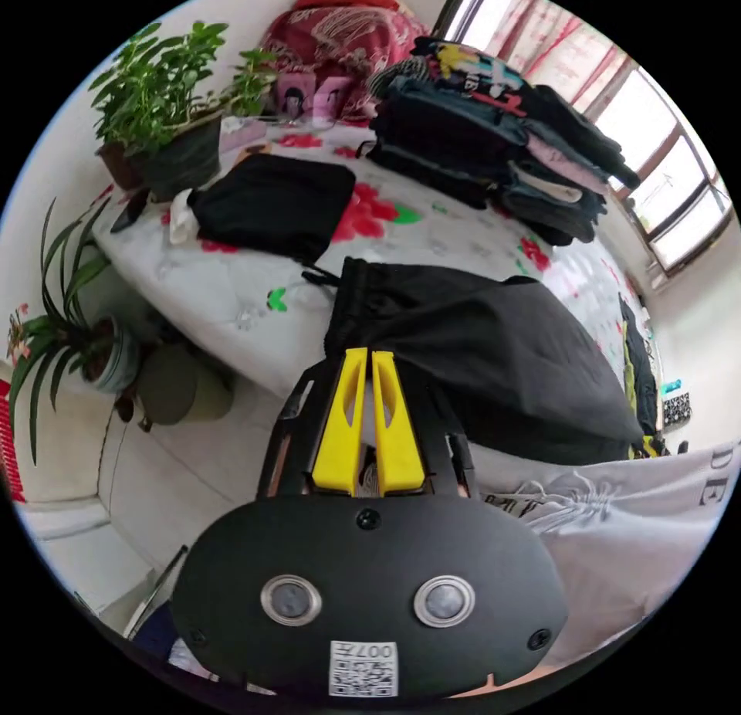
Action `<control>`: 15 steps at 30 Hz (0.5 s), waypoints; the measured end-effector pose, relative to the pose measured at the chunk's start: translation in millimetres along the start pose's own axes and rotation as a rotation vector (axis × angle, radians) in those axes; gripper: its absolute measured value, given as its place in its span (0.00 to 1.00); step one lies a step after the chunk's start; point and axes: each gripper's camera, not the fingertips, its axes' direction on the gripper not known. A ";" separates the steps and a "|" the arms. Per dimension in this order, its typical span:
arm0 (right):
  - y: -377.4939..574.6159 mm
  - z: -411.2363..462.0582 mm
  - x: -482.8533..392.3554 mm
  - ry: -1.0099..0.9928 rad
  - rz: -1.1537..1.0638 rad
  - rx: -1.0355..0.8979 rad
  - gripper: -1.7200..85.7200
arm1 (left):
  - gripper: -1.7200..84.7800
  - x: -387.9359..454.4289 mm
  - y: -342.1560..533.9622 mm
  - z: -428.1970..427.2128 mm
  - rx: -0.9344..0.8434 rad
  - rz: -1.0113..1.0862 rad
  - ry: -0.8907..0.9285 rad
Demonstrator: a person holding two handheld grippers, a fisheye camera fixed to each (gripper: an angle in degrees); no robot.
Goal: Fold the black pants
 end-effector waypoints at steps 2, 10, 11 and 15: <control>9.5 9.2 10.5 0.003 0.006 -0.023 0.02 | 0.01 1.6 -5.8 5.7 -0.024 -0.008 0.011; 9.3 8.3 12.4 -0.012 -0.071 0.008 0.02 | 0.01 26.6 -23.7 23.7 -0.163 0.135 -0.140; 9.7 10.9 13.0 0.007 -0.068 0.002 0.02 | 0.01 29.0 -20.8 32.0 -0.197 0.134 -0.174; 14.3 17.2 18.3 0.053 -0.038 0.023 0.02 | 0.01 43.9 -17.5 45.4 -0.250 0.176 -0.277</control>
